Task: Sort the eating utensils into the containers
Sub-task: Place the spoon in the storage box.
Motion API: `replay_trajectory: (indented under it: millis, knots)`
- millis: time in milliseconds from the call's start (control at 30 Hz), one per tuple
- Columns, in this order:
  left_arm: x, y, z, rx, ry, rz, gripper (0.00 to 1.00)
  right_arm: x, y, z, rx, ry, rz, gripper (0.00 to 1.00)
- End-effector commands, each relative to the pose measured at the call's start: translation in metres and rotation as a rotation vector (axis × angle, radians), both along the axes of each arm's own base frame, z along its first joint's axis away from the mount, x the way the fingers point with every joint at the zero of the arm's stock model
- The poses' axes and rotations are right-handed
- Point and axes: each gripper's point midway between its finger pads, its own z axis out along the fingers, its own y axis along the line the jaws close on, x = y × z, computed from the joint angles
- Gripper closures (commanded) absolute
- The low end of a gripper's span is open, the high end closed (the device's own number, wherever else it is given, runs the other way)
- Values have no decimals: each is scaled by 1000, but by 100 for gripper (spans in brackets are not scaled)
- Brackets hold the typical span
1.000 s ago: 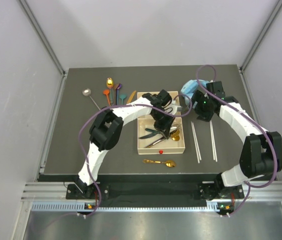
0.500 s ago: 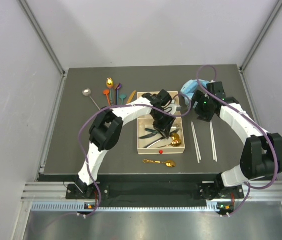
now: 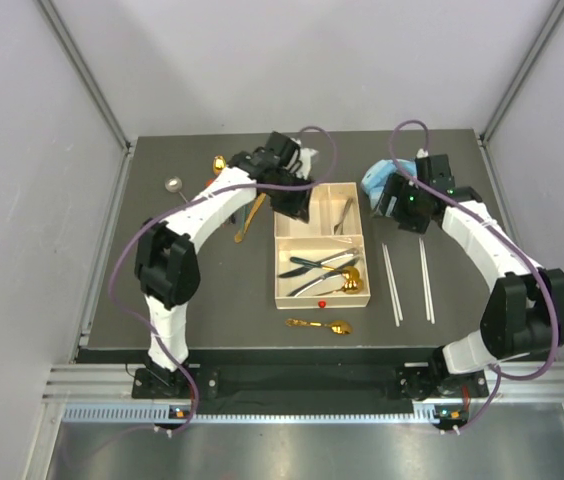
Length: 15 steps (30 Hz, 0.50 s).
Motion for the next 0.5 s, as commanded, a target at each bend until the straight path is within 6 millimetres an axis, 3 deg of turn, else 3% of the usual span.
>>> replay_trajectory:
  millis: [0, 100, 133, 200, 300, 467]
  knots:
    - [38, 37, 46, 19, -149, 217, 58, 17, 16, 59, -19, -158, 146, 19]
    - [45, 61, 47, 12, -141, 370, 58, 18, 42, 84, -26, -207, 265, 20]
    - [40, 68, 34, 19, -110, 394, 58, 17, 51, 85, -25, -204, 301, 20]
    - [46, 78, 38, -13, -125, 475, 58, 8, 78, 88, -12, -205, 413, 20]
    - [43, 88, 27, 24, -112, 535, 59, -6, 108, 82, -21, -155, 535, 20]
    - [51, 109, 27, 79, -128, 602, 59, -24, 131, 55, -36, -33, 664, 18]
